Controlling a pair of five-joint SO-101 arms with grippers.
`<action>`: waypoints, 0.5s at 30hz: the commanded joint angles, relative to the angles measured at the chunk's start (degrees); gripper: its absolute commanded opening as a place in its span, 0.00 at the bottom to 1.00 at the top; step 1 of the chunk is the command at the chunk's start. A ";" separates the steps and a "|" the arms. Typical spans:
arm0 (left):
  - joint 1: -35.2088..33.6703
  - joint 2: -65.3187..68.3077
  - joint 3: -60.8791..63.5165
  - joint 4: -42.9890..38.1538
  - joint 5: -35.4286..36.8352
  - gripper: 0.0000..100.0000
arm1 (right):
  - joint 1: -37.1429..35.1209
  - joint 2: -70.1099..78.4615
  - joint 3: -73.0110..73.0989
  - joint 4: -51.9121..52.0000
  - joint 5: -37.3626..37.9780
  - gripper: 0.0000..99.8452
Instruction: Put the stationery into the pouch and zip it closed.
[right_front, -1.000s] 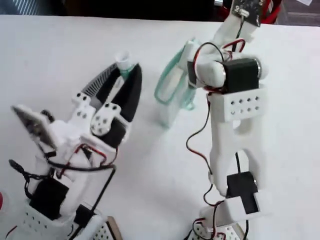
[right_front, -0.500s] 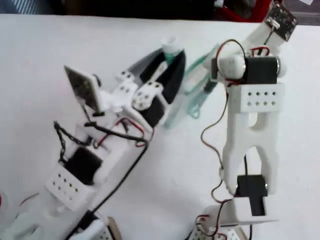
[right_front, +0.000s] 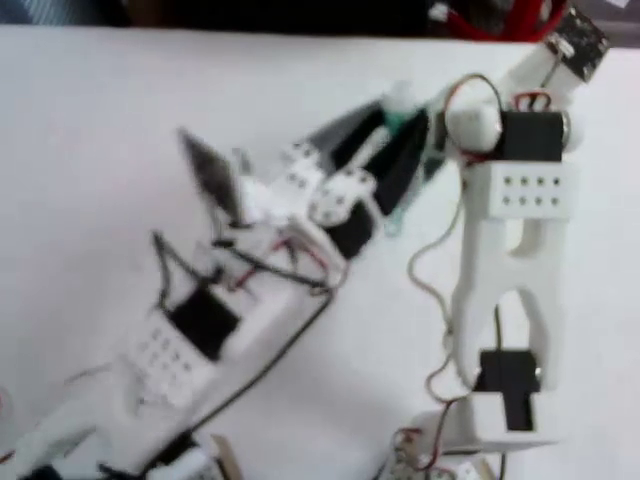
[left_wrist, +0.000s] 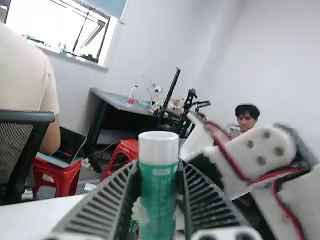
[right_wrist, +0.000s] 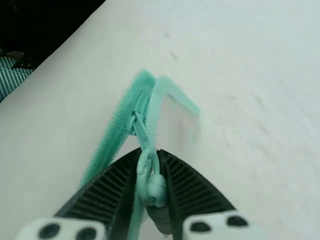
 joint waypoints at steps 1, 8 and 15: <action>-1.10 3.12 -2.90 -4.48 -0.70 0.03 | 0.75 3.65 0.18 -0.92 0.00 0.02; -2.42 3.47 -2.81 -5.10 -7.38 0.03 | 0.13 6.37 -0.09 -1.10 1.93 0.02; -2.42 3.56 -4.40 -7.47 -7.91 0.03 | 0.22 6.20 -0.18 -1.10 1.93 0.02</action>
